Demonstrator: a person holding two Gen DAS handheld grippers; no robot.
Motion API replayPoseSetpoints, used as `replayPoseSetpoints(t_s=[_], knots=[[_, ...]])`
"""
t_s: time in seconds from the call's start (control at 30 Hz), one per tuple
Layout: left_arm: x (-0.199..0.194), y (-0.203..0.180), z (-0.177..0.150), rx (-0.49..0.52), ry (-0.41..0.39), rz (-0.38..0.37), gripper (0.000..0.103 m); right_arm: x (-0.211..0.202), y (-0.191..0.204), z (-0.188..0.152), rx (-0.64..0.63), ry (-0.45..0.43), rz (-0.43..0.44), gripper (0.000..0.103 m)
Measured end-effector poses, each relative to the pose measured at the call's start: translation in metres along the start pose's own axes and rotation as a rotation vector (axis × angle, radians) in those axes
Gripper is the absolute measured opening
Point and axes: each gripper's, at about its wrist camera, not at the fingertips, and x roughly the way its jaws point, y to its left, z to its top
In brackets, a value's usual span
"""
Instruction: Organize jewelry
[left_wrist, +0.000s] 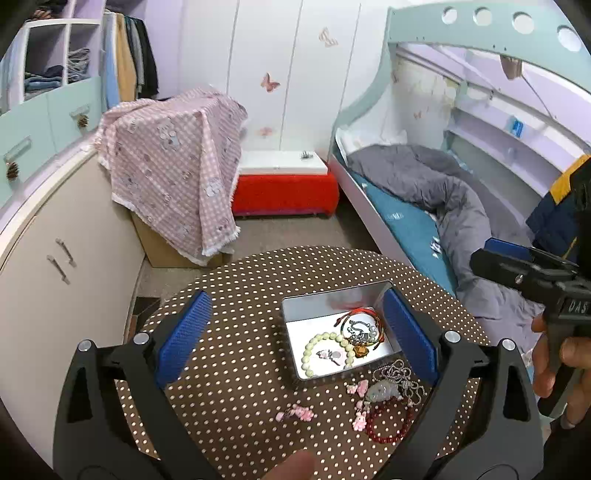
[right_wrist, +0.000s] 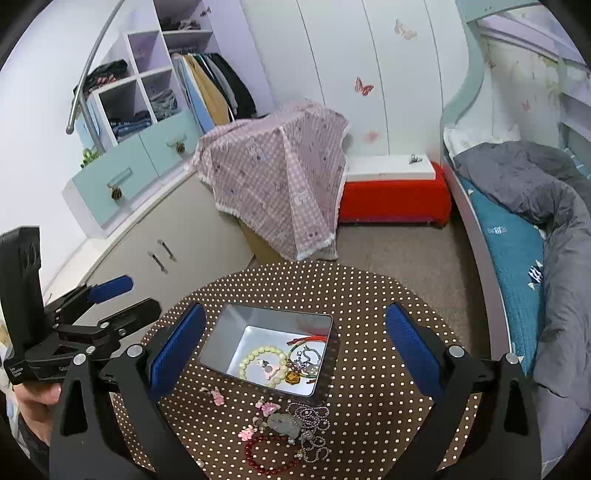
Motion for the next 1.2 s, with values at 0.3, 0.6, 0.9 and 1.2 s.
replayPoseSetpoints(t_s=[0.3,0.6,0.9,1.2], knots=[[-0.056,0.001,-0.030,0.034,-0.097,0.063,0.095,-0.038,0.028,-0.023,-0.027,-0.074,0.019,0.095],[-0.078,-0.001,-0.072,0.054,-0.114,0.079,0.095,-0.052,0.040,-0.055,-0.027,-0.096,0.040,0.095],[-0.060,-0.005,-0.123,0.076,-0.040,0.029,0.095,-0.051,0.041,-0.092,-0.034,-0.067,0.039,0.095],[-0.036,-0.020,-0.170,0.150,0.037,0.022,0.095,-0.036,0.029,-0.123,0.006,-0.017,0.030,0.095]])
